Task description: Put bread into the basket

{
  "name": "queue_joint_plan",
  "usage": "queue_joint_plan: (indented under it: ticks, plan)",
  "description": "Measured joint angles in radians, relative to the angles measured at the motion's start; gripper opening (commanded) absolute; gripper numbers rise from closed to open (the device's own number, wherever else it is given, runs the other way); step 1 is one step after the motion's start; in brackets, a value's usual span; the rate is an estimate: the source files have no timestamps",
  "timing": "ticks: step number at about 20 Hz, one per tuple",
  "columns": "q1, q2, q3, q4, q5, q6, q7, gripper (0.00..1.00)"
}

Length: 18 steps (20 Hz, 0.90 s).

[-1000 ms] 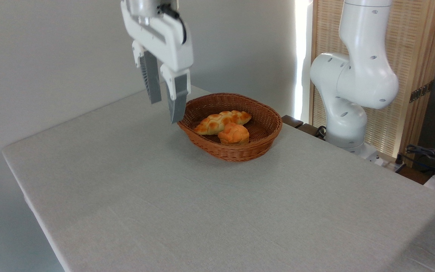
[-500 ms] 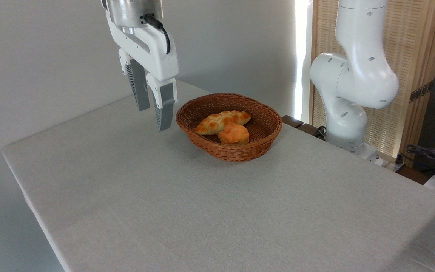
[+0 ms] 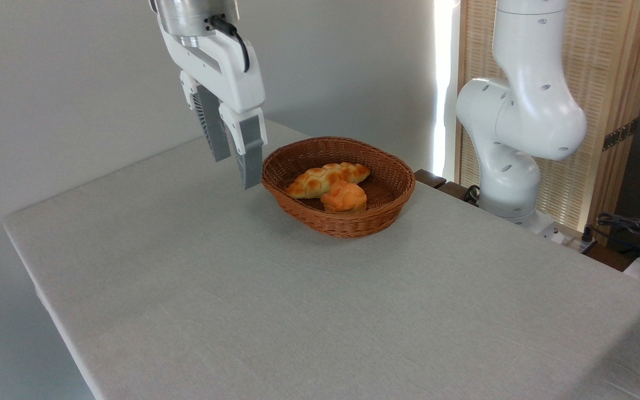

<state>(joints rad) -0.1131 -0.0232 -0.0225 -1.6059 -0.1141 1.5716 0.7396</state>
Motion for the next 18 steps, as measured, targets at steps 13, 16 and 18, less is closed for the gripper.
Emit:
queue_joint_plan:
  ticks: [13,16,18]
  plan:
    - [0.006,0.058,-0.009,0.088,0.054,0.010,-0.074,1.00]
    - [0.005,0.059,-0.012,0.088,0.055,0.011,-0.078,1.00]
    - [0.005,0.063,-0.013,0.088,0.055,0.011,-0.078,1.00]
